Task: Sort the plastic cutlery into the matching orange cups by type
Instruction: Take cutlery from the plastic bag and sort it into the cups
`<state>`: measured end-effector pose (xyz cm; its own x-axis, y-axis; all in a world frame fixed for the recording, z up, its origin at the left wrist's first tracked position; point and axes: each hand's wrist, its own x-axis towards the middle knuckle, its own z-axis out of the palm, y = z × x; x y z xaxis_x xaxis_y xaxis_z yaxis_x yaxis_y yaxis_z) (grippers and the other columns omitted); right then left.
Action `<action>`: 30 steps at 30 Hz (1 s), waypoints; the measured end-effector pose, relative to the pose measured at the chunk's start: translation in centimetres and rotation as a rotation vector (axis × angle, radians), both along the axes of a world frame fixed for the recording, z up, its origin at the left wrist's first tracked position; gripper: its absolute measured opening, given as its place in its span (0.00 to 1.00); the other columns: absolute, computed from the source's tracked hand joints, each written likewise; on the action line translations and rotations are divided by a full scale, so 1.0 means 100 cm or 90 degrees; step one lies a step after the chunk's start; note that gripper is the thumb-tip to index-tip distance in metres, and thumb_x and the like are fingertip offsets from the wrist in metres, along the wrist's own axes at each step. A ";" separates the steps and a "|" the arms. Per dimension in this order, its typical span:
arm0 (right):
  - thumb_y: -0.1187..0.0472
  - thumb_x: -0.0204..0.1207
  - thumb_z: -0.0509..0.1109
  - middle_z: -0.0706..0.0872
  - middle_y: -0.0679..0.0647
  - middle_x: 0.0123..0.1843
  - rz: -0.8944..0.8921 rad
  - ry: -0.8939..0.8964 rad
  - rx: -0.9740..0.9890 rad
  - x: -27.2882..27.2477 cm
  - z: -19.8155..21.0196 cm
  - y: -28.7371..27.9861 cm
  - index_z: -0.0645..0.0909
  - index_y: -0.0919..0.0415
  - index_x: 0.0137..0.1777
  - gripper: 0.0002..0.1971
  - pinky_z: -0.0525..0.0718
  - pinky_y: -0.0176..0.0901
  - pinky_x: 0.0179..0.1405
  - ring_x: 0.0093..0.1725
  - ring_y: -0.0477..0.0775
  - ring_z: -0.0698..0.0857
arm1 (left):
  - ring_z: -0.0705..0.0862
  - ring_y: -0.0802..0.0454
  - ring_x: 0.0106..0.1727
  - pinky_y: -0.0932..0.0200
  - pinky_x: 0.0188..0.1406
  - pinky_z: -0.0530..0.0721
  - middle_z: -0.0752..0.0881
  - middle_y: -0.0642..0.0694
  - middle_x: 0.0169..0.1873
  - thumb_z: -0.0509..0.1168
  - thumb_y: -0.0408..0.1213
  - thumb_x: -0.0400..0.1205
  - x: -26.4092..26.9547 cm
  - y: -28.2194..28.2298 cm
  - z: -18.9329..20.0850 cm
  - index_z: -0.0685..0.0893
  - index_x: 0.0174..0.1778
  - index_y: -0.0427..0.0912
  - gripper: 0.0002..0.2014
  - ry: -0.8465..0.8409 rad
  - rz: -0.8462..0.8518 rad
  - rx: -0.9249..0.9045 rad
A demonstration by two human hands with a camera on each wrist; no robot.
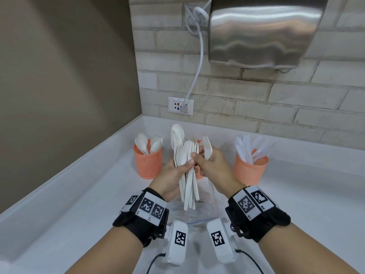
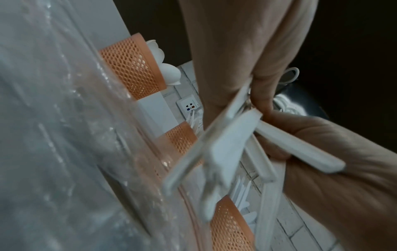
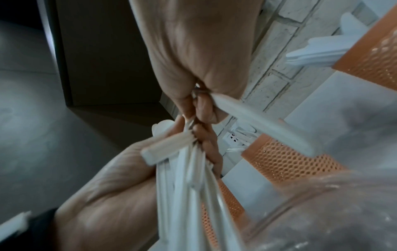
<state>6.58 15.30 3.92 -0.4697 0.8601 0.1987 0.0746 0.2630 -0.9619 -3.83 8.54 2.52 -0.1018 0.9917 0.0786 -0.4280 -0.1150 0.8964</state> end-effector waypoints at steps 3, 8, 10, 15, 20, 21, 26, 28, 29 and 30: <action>0.67 0.79 0.65 0.78 0.48 0.25 -0.018 0.039 -0.058 0.001 0.001 0.002 0.76 0.61 0.38 0.08 0.72 0.28 0.19 0.17 0.36 0.76 | 0.90 0.58 0.45 0.63 0.39 0.87 0.89 0.48 0.51 0.61 0.25 0.81 -0.004 0.000 -0.003 0.72 0.68 0.48 0.22 -0.016 0.064 0.002; 0.62 0.83 0.59 0.72 0.47 0.28 0.008 0.011 -0.060 -0.002 0.003 0.000 0.70 0.56 0.40 0.09 0.67 0.33 0.23 0.20 0.38 0.71 | 0.90 0.57 0.37 0.63 0.33 0.86 0.89 0.45 0.40 0.61 0.30 0.82 -0.007 0.000 -0.001 0.71 0.73 0.33 0.22 -0.075 0.086 -0.023; 0.62 0.85 0.56 0.75 0.50 0.31 -0.008 0.020 -0.046 -0.003 0.006 -0.001 0.70 0.57 0.43 0.08 0.72 0.33 0.25 0.25 0.42 0.74 | 0.89 0.55 0.35 0.62 0.33 0.87 0.89 0.45 0.37 0.62 0.31 0.81 -0.009 0.001 -0.001 0.73 0.71 0.30 0.21 -0.070 0.091 -0.031; 0.60 0.87 0.50 0.85 0.58 0.36 -0.023 0.211 -0.137 -0.002 0.021 0.005 0.71 0.61 0.54 0.09 0.88 0.46 0.39 0.34 0.54 0.87 | 0.85 0.53 0.32 0.63 0.30 0.84 0.86 0.46 0.29 0.69 0.32 0.77 -0.009 0.003 -0.002 0.80 0.60 0.28 0.17 0.010 0.137 -0.057; 0.51 0.85 0.53 0.70 0.49 0.23 -0.050 0.291 -0.181 0.002 0.037 0.017 0.70 0.48 0.54 0.06 0.73 0.37 0.21 0.18 0.45 0.71 | 0.86 0.57 0.31 0.65 0.32 0.84 0.85 0.44 0.34 0.67 0.27 0.78 -0.008 0.004 -0.006 0.77 0.63 0.30 0.17 0.115 0.192 -0.030; 0.48 0.83 0.57 0.67 0.46 0.23 -0.042 0.233 -0.151 0.002 0.039 0.016 0.70 0.49 0.56 0.08 0.68 0.33 0.16 0.18 0.42 0.67 | 0.85 0.56 0.32 0.64 0.34 0.84 0.85 0.44 0.34 0.67 0.27 0.78 -0.008 0.005 -0.008 0.77 0.63 0.28 0.17 0.143 0.201 -0.027; 0.56 0.67 0.79 0.82 0.49 0.33 0.032 -0.067 0.080 -0.013 0.039 0.000 0.82 0.64 0.49 0.16 0.77 0.33 0.27 0.30 0.44 0.80 | 0.84 0.55 0.36 0.58 0.37 0.82 0.85 0.47 0.38 0.67 0.27 0.77 0.002 0.008 -0.009 0.79 0.62 0.31 0.16 0.246 0.246 0.001; 0.59 0.66 0.78 0.86 0.56 0.35 -0.014 -0.160 0.143 -0.019 0.039 -0.003 0.83 0.67 0.42 0.12 0.82 0.47 0.36 0.35 0.54 0.85 | 0.84 0.59 0.30 0.63 0.30 0.82 0.84 0.46 0.36 0.67 0.24 0.77 0.004 0.009 -0.009 0.78 0.62 0.29 0.16 0.260 0.251 0.001; 0.59 0.67 0.76 0.87 0.60 0.37 -0.038 -0.172 0.159 -0.021 0.040 -0.003 0.82 0.69 0.40 0.11 0.83 0.50 0.38 0.37 0.58 0.86 | 0.83 0.59 0.28 0.64 0.28 0.81 0.84 0.46 0.35 0.67 0.23 0.77 0.004 0.010 -0.009 0.76 0.62 0.28 0.17 0.268 0.247 0.000; 0.60 0.69 0.74 0.87 0.61 0.37 -0.053 -0.162 0.165 -0.022 0.041 -0.002 0.81 0.69 0.39 0.11 0.82 0.49 0.37 0.37 0.59 0.85 | 0.83 0.59 0.28 0.64 0.28 0.81 0.83 0.46 0.35 0.67 0.22 0.76 0.004 0.009 -0.009 0.75 0.63 0.28 0.19 0.273 0.239 0.004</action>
<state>4.34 15.12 8.03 -0.4630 0.8339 0.3005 0.3347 0.4784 -0.8119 -3.47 9.44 1.61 -0.4045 0.8932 0.1963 0.0459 -0.1946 0.9798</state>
